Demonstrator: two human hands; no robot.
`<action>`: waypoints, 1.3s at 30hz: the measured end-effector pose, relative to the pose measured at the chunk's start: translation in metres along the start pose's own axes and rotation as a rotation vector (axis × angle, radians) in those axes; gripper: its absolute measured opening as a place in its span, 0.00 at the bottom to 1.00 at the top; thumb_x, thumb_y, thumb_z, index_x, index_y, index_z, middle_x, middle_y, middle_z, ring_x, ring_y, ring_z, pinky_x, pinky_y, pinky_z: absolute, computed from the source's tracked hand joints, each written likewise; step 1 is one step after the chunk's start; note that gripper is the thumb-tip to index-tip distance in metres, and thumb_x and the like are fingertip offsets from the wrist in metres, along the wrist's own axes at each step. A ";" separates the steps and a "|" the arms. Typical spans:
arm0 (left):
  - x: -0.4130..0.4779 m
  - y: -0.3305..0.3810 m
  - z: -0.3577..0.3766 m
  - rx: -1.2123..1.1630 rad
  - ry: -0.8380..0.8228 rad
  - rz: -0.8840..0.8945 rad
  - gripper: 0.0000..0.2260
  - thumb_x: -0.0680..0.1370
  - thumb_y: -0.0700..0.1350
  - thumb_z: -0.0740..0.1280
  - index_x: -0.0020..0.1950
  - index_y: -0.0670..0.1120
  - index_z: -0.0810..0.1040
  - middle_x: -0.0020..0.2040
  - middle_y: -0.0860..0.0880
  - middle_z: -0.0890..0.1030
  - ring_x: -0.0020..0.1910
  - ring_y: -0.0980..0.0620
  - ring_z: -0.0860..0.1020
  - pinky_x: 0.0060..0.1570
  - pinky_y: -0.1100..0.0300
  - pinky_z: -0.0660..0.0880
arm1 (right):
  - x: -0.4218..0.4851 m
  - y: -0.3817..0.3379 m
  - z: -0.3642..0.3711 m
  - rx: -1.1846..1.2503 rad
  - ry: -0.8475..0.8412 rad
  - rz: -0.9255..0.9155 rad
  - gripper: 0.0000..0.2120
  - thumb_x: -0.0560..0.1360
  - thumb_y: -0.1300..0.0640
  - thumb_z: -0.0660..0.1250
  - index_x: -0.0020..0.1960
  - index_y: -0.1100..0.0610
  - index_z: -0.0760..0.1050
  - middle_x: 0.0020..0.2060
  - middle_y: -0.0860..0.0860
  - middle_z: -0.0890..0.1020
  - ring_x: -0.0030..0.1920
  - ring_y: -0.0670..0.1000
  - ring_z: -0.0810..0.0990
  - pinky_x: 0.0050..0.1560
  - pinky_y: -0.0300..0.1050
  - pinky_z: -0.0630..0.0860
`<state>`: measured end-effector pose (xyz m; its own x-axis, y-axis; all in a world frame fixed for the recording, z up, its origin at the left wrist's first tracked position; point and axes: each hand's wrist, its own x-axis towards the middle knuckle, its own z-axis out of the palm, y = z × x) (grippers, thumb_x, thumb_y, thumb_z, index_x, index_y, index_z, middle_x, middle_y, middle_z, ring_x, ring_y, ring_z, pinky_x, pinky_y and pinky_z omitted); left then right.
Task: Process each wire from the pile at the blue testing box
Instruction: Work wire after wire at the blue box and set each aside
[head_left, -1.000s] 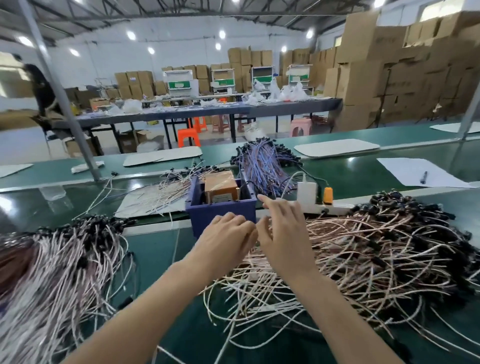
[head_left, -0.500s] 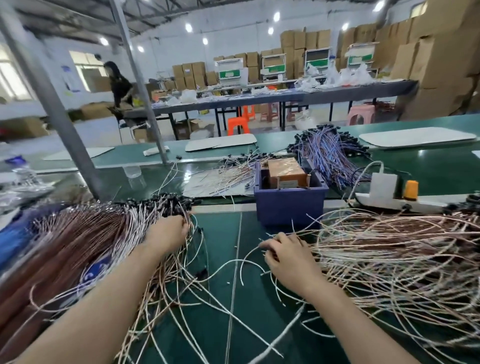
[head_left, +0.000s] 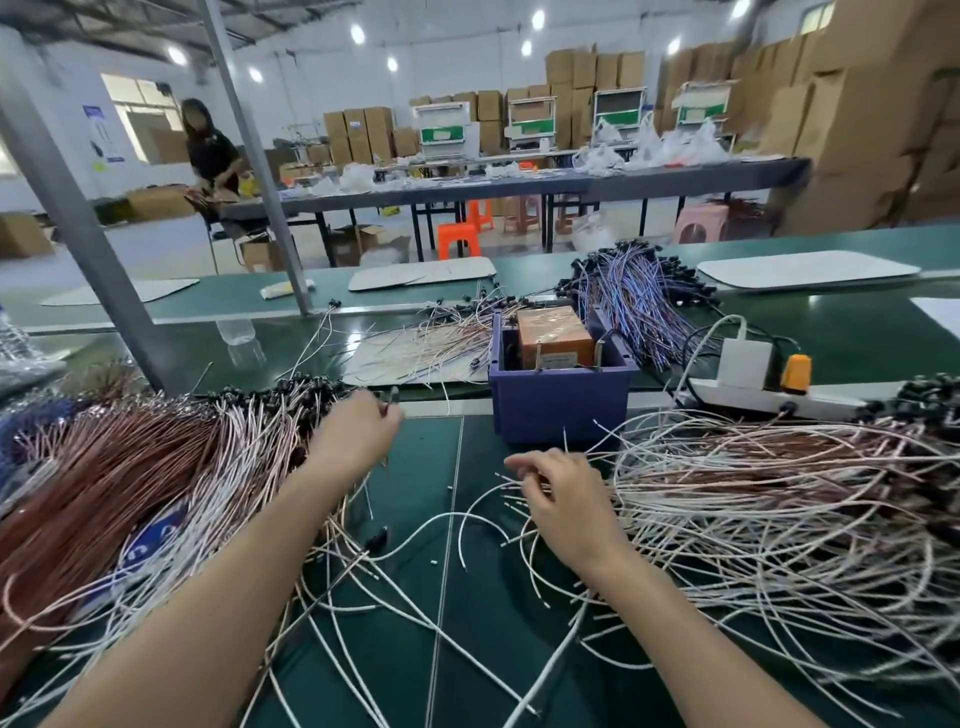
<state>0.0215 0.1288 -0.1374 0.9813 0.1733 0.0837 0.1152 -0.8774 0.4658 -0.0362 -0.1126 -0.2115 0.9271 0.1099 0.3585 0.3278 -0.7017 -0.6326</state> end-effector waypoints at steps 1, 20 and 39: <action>-0.004 0.013 -0.012 -0.122 0.084 0.072 0.15 0.84 0.50 0.61 0.46 0.40 0.76 0.36 0.48 0.77 0.31 0.50 0.75 0.36 0.56 0.75 | -0.001 -0.005 -0.005 0.053 0.088 0.000 0.12 0.83 0.55 0.61 0.61 0.46 0.80 0.54 0.42 0.81 0.59 0.44 0.73 0.64 0.42 0.70; -0.130 0.108 0.029 -1.039 0.015 0.248 0.08 0.82 0.50 0.64 0.51 0.48 0.81 0.32 0.52 0.81 0.33 0.57 0.78 0.38 0.65 0.77 | 0.015 -0.053 -0.110 1.426 0.303 0.578 0.14 0.87 0.51 0.53 0.54 0.55 0.75 0.23 0.45 0.62 0.20 0.43 0.56 0.19 0.36 0.54; -0.072 0.111 0.080 -0.917 -0.145 0.272 0.10 0.86 0.46 0.59 0.55 0.51 0.80 0.43 0.52 0.87 0.44 0.57 0.84 0.43 0.67 0.78 | -0.012 -0.001 -0.047 0.270 -0.191 0.040 0.17 0.77 0.43 0.54 0.61 0.40 0.75 0.48 0.43 0.84 0.48 0.47 0.82 0.52 0.52 0.79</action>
<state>-0.0244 -0.0171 -0.1619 0.9733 -0.0949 0.2088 -0.2230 -0.1787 0.9583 -0.0567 -0.1460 -0.1828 0.9493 0.2338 0.2102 0.3027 -0.4992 -0.8119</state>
